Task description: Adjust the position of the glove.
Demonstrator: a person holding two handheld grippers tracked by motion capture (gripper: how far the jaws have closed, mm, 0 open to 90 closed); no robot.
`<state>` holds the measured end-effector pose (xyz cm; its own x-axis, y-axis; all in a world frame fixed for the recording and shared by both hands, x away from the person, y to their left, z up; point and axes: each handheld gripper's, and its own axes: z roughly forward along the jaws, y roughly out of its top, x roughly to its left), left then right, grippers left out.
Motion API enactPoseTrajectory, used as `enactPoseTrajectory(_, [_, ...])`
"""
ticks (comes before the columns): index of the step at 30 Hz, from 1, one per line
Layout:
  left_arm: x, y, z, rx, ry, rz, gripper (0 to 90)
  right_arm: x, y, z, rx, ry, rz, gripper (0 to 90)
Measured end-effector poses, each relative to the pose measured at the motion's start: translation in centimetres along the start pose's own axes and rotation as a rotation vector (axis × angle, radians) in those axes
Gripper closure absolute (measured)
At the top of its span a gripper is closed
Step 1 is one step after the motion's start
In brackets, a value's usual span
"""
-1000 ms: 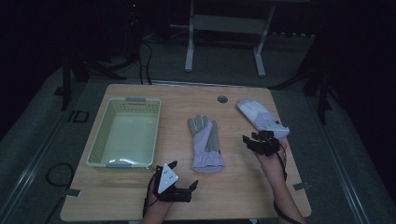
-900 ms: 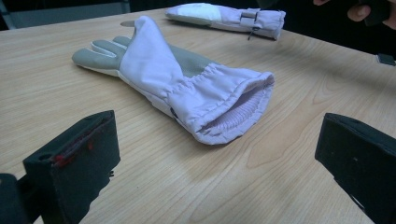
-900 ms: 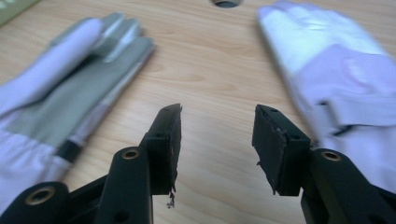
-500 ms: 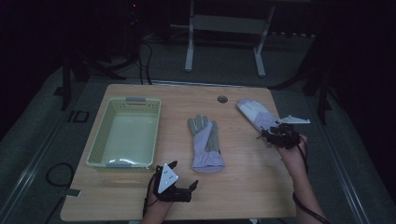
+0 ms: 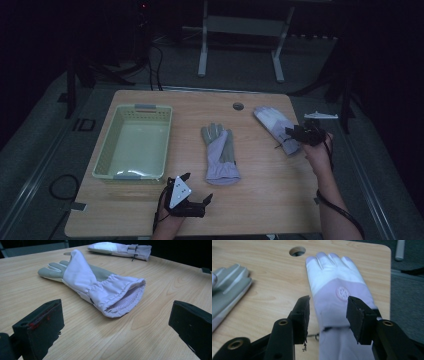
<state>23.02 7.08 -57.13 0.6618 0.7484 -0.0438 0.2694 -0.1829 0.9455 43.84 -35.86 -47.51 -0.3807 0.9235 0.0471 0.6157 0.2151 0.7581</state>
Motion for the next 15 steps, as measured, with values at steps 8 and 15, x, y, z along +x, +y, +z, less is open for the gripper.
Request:
enactPoseTrajectory(8, [0.0, 0.0, -0.1, -0.006, 0.000, -0.002, 0.0, -1.0, 1.2, 2.5, 0.047, -0.014, -0.022, 52.5])
enactPoseTrajectory(15, [0.3, -0.1, -0.1, -0.009, -0.021, -0.026, 0.0, -2.2, 1.4, 4.5, 0.091, -0.028, -0.021, 51.6])
